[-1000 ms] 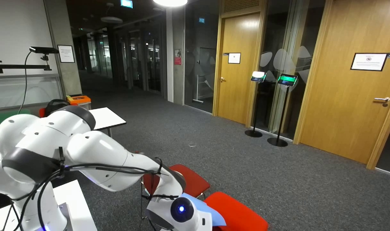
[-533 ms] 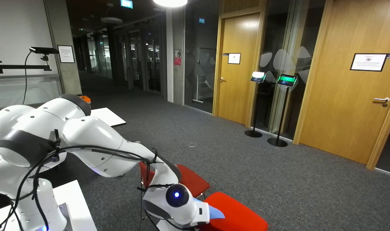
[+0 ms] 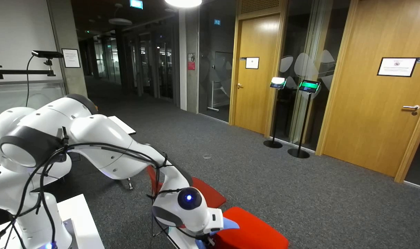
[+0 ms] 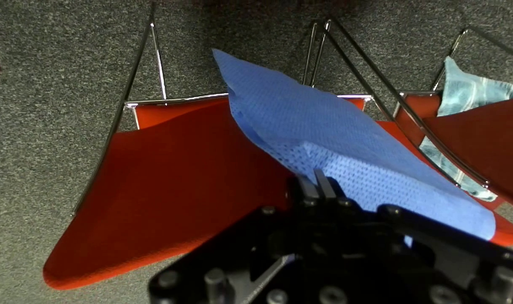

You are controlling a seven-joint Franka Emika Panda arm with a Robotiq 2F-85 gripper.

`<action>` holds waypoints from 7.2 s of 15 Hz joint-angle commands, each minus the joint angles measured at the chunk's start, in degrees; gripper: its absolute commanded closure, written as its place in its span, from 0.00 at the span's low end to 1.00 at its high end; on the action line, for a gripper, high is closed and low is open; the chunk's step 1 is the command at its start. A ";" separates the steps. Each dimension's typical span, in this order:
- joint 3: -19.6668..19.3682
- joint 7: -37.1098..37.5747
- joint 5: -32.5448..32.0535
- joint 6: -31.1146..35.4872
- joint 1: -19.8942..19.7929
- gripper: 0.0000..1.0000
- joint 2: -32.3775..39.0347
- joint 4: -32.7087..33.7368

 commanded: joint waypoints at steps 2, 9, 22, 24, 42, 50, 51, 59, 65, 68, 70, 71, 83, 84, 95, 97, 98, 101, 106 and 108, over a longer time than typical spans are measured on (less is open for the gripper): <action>-6.92 1.12 -1.29 0.84 8.47 1.00 -5.70 -2.39; -16.55 2.46 -1.10 -2.21 20.22 1.00 -8.49 -0.70; -17.45 0.72 8.24 -6.89 22.01 0.99 -6.57 2.29; -17.45 0.72 8.28 -6.90 22.01 0.99 -6.56 2.29; -21.21 2.30 7.86 -8.27 25.56 1.00 -6.91 6.40; -22.54 3.07 7.84 -12.44 27.29 1.00 -6.51 9.75; -22.85 3.36 7.85 -13.57 27.63 1.00 -6.53 10.19; -25.98 5.83 9.12 -22.72 30.36 1.00 -5.91 14.66; -27.81 7.59 11.66 -25.14 31.51 1.00 -5.32 16.88; -28.33 7.75 13.19 -25.78 31.64 1.00 -5.03 17.69; -28.66 7.90 13.55 -25.88 31.83 1.00 -4.93 17.96; -28.81 8.07 13.65 -25.98 31.91 1.00 -4.84 18.14; -29.76 11.89 13.76 -27.09 32.88 1.00 -3.20 20.10; -29.80 12.28 13.81 -27.33 32.95 1.00 -2.87 20.46; -29.69 14.16 12.56 -25.74 34.68 1.00 -0.23 25.42; -29.72 13.89 12.45 -25.77 34.97 1.00 0.03 25.70; -29.86 13.91 12.27 -25.87 35.17 1.00 0.12 25.78; -30.12 14.32 12.10 -26.44 35.38 0.68 0.30 25.95; -30.30 14.57 12.02 -26.59 35.34 0.28 0.89 26.18; -30.34 14.62 11.96 -26.55 35.34 0.13 1.26 26.40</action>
